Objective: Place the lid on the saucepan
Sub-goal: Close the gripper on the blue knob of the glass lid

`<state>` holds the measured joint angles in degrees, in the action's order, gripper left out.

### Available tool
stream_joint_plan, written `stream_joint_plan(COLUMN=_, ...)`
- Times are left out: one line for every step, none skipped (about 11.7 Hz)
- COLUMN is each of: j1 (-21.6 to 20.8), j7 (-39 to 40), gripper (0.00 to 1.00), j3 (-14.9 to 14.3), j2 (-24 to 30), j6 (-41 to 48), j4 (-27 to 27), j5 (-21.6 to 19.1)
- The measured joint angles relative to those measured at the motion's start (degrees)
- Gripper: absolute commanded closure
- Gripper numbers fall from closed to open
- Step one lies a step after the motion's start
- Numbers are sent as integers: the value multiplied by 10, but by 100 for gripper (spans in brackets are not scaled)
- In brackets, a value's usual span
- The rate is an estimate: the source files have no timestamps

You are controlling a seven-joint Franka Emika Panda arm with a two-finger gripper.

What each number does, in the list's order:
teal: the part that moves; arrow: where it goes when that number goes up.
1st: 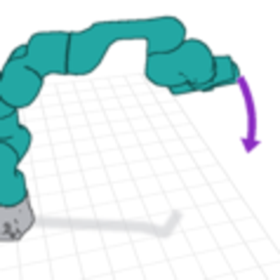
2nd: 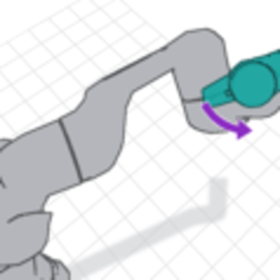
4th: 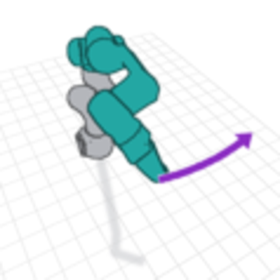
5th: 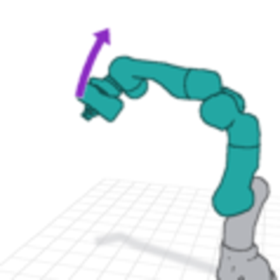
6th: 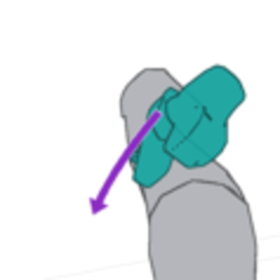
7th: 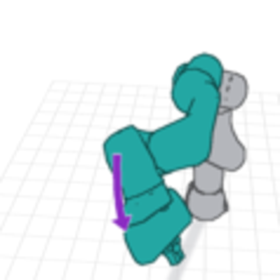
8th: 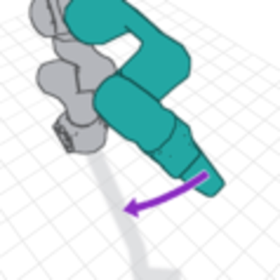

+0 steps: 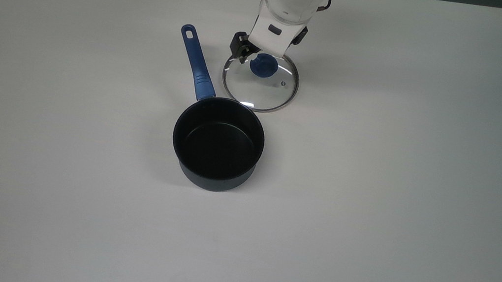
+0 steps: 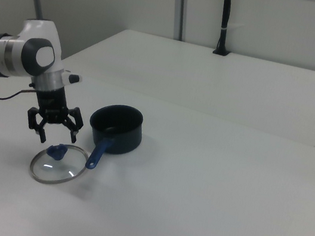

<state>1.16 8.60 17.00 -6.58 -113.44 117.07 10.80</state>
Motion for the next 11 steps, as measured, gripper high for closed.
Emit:
stream_joint_plan(j1=1, j7=0, gripper=0, j3=0, j2=-1, j6=-7, j4=-4, j5=0)
stream_joint_plan(j1=1, j7=0, gripper=0, j3=0, j2=-6, j6=-18, j4=-5, j5=0)
stream_joint_plan(j1=1, j7=0, gripper=0, j3=0, j2=-15, j6=-24, j4=-4, j5=0)
stream_joint_plan(j1=1, j7=0, gripper=0, j3=0, j2=-24, j6=-26, j4=-4, j5=0)
stream_joint_plan(j1=1, j7=0, gripper=0, j3=0, j2=-32, j6=-27, j4=-4, j5=0)
stream_joint_plan(j1=0, j7=0, gripper=0, j3=0, j2=-37, j6=-27, j4=-4, j5=0)
stream_joint_plan(j1=-1, j7=0, gripper=10, j3=0, j2=-39, j6=-27, j4=-4, j5=1)
stream_joint_plan(j1=-2, j7=0, gripper=11, j3=0, j2=-40, j6=-27, j4=-4, j5=1)
stream_joint_plan(j1=-4, j7=0, gripper=11, j3=0, j2=-40, j6=-27, j4=-2, j5=1)
stream_joint_plan(j1=-6, j7=0, gripper=25, j3=0, j2=-40, j6=-27, j4=0, j5=6)
stream_joint_plan(j1=-6, j7=0, gripper=37, j3=0, j2=-42, j6=-27, j4=4, j5=13)
